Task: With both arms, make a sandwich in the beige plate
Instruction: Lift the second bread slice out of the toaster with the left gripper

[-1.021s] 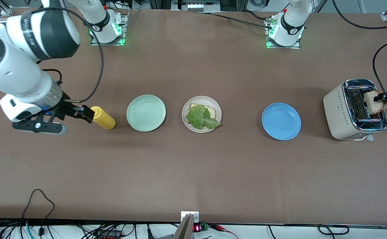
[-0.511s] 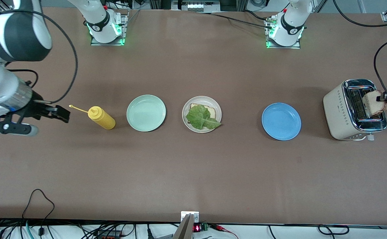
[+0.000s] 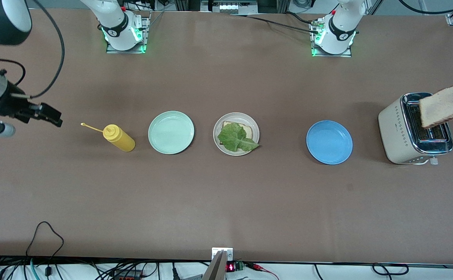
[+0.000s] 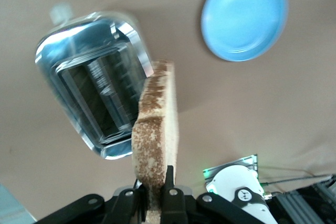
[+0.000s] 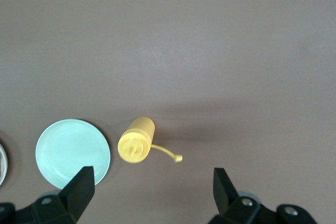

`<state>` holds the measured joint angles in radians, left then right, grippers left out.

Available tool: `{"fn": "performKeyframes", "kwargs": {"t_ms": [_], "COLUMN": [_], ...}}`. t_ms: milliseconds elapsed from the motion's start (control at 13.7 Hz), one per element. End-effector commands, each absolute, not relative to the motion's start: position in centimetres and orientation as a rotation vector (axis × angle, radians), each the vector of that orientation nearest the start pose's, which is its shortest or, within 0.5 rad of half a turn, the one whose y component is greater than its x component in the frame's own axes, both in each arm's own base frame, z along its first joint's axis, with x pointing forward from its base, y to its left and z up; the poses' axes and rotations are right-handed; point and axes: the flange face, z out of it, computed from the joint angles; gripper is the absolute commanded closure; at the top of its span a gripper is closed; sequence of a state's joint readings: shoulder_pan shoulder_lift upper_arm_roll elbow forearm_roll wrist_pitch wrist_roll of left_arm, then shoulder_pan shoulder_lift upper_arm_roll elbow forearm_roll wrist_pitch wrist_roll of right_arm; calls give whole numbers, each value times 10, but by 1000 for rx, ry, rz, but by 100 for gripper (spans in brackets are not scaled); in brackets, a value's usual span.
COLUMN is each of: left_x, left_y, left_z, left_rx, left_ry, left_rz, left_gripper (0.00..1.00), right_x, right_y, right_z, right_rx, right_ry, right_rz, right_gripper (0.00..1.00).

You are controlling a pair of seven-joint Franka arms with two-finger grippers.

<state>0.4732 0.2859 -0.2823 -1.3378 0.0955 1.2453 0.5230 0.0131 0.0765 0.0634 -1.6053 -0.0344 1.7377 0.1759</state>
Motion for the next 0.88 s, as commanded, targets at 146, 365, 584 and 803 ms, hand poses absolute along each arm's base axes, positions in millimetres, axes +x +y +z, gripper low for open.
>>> {"fn": "performKeyframes", "kwargs": {"t_ms": [146,365,584,803], "left_x": [601,607,624,641], "left_y": [6,-89,-146,-197], "left_z": [535,500,452,396], "left_rx": [-3101,-3107,-3430,-3720], "left_ry": [984,1123,1044,992], "left_rz": [647,745,780,796], "left_gripper": [99,99,99,100], "right_x": [543,543,542,543], "right_y": [49,44,39,36], "right_z": [587,588,586,585], "right_rx": [-3144,-3143,-3148,-3152], "right_ry": [118,106,70,83], "right_rz": [-145,-140,-116,-111], "right_gripper": [0,0,0,0]}}
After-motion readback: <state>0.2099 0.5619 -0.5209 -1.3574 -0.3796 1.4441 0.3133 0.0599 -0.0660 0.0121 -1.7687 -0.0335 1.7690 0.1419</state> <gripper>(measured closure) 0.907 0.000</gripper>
